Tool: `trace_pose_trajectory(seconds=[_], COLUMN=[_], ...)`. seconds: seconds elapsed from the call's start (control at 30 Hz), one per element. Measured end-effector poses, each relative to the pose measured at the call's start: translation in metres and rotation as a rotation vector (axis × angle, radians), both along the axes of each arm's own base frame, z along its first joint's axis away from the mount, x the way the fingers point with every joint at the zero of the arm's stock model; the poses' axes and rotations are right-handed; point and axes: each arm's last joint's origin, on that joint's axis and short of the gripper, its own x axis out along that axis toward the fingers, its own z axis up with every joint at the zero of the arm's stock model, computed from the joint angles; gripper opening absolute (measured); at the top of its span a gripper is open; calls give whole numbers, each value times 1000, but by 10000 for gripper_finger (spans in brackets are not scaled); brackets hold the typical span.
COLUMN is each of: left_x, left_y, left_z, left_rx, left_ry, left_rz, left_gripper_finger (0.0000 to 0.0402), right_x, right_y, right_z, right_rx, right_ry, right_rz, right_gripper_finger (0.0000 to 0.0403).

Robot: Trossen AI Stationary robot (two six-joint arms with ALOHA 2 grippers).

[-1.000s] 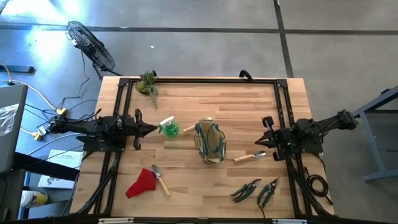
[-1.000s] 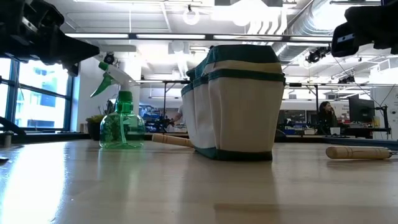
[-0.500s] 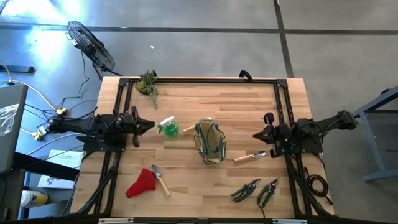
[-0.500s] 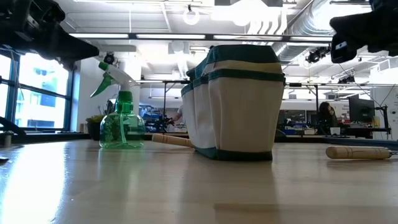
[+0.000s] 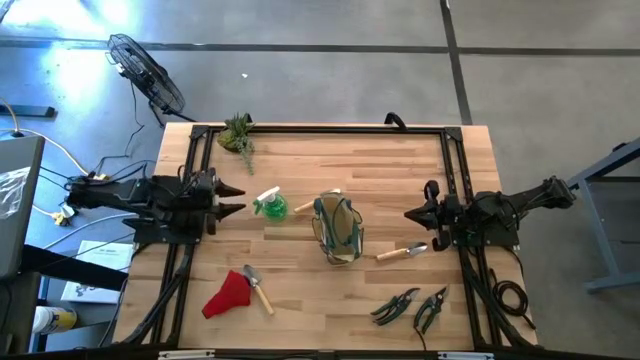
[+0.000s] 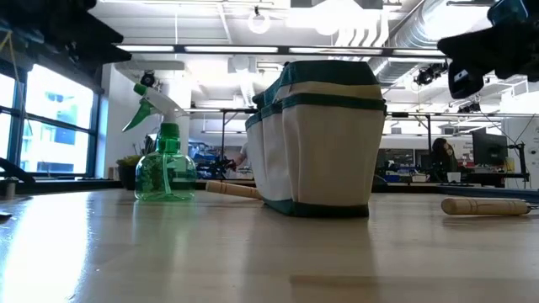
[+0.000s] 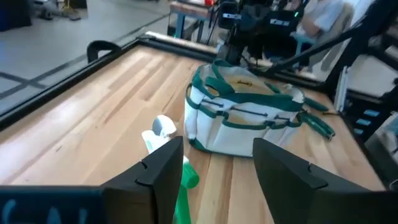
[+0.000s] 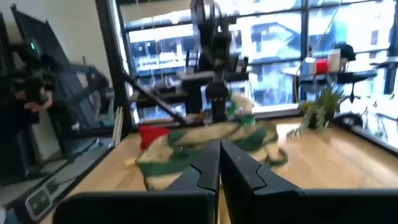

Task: Pick & Place Garden tools in Gardening bag
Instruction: Put the green spray bottle into the light brown gardening bag

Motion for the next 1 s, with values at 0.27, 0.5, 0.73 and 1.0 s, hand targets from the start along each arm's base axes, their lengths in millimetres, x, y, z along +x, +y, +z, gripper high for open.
trace_pose_trajectory(seconds=[0.27,0.5,0.73,1.0], left_x=[16,37,63,112], left_y=[-1,-6,-11,-16], left_z=[41,81,101,117], left_rx=[32,6,-54,-19], left_ry=[270,463,755,934], left_rz=[49,9,52,54], left_gripper_finger=[194,182,166,165], right_x=[0,0,0,0], right_y=[0,0,0,-2], right_z=[1,1,1,1], right_rx=[19,30,50,56], right_ry=[-10,-10,-9,-9], right_rz=[4,5,6,-70], right_gripper_finger=[3,3,3,3])
